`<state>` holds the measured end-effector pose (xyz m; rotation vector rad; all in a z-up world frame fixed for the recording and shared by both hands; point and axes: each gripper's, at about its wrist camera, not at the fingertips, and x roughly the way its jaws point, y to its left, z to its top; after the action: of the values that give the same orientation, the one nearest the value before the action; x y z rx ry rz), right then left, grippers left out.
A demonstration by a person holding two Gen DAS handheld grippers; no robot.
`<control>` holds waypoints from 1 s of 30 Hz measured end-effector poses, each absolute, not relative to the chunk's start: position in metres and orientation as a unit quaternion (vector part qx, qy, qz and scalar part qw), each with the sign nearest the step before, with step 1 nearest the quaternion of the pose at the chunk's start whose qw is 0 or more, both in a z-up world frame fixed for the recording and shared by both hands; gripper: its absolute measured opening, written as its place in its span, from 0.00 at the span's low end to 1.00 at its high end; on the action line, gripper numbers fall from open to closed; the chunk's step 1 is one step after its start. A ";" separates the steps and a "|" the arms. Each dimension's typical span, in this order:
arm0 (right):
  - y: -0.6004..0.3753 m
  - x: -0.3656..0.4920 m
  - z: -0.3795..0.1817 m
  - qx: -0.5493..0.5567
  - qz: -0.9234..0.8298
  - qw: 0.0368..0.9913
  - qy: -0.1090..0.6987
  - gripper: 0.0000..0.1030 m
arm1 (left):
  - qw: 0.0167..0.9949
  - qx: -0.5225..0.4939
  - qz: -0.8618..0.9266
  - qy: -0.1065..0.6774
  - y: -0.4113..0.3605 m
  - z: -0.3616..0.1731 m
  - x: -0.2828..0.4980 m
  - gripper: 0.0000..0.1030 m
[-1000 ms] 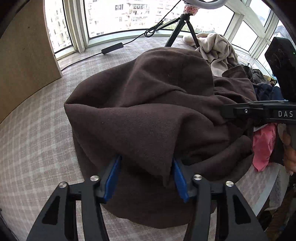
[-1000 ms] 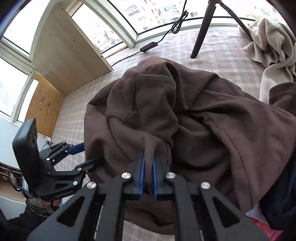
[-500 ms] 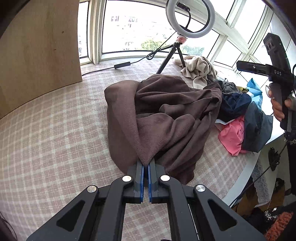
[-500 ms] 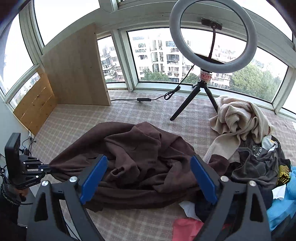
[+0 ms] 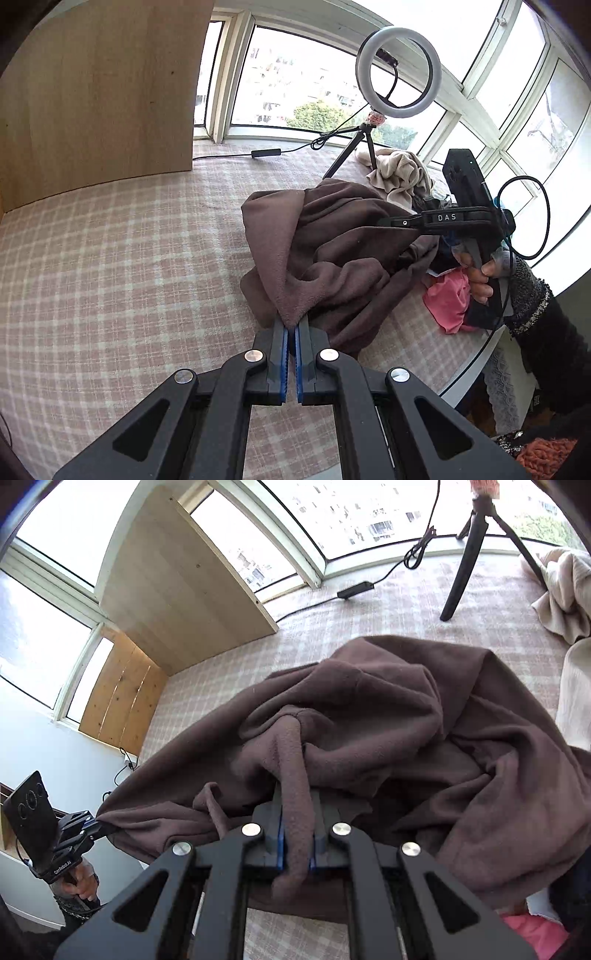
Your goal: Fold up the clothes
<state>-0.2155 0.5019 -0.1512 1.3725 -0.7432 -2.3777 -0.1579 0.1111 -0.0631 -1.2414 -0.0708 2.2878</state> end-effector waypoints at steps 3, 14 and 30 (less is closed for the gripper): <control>0.520 -0.174 -0.065 0.386 -0.873 0.143 -0.260 0.08 | 0.287 -0.422 0.860 -0.017 0.107 -0.022 -0.156 0.02; 0.464 -0.085 0.129 0.264 -0.940 0.134 -0.170 0.08 | 0.317 -0.328 0.887 0.072 0.055 0.103 -0.148 0.02; 0.448 -0.211 -0.192 0.570 -0.810 0.051 -0.126 0.72 | 0.206 -0.536 0.812 0.101 0.029 -0.142 -0.209 0.32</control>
<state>-0.2113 0.4477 -0.1921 1.7340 -0.3826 -2.4658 -0.2093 0.0292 -0.1424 -1.4942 0.2823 2.2644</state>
